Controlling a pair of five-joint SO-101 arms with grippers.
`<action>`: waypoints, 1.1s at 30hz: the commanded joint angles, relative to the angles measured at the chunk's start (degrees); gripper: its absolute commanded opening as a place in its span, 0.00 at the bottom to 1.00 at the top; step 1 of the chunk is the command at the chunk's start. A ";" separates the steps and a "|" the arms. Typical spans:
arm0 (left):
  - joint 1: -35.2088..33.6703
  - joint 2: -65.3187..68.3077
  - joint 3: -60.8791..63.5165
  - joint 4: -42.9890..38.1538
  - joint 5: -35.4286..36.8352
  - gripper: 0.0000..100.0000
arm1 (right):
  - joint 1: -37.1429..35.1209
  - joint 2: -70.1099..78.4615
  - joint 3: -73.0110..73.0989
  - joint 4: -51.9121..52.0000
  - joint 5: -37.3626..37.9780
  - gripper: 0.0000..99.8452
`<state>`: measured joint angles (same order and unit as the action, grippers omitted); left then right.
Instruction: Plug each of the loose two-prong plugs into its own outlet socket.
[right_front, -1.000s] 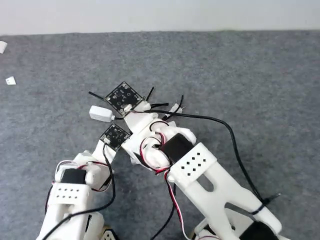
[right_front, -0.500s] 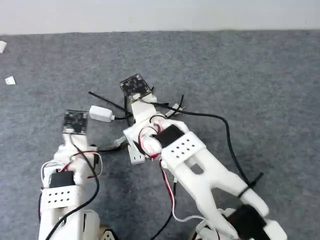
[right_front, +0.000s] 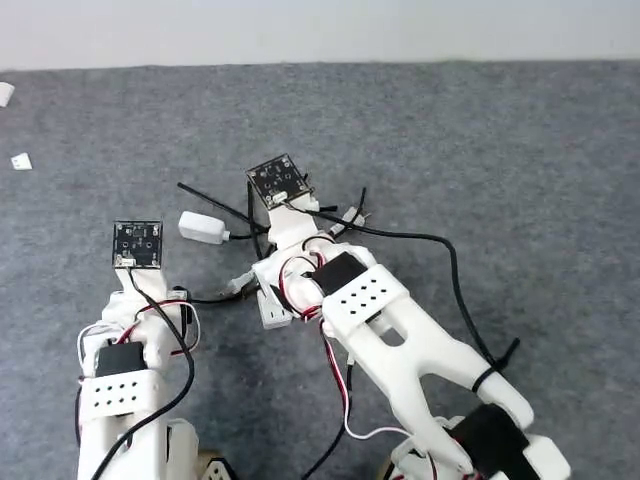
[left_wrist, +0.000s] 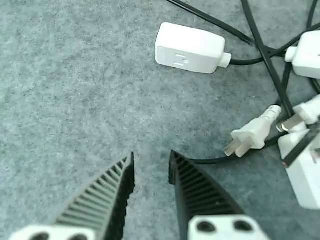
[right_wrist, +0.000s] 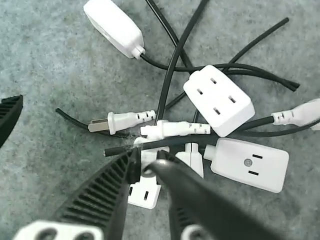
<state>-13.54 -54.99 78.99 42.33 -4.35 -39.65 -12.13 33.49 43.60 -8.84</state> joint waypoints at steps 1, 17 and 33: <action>-0.26 -0.97 -2.33 -1.14 0.53 0.11 | 0.75 -0.13 -0.09 -0.84 -0.44 0.01; -0.53 -0.70 -2.24 -1.05 0.53 0.11 | 0.13 7.43 2.20 -5.58 0.53 0.01; -0.62 -0.62 -2.24 -1.14 0.53 0.11 | -2.51 3.03 5.36 -4.00 5.89 0.01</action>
<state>-13.71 -54.99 78.99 42.33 -4.35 -40.53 -8.00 35.60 38.15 -4.79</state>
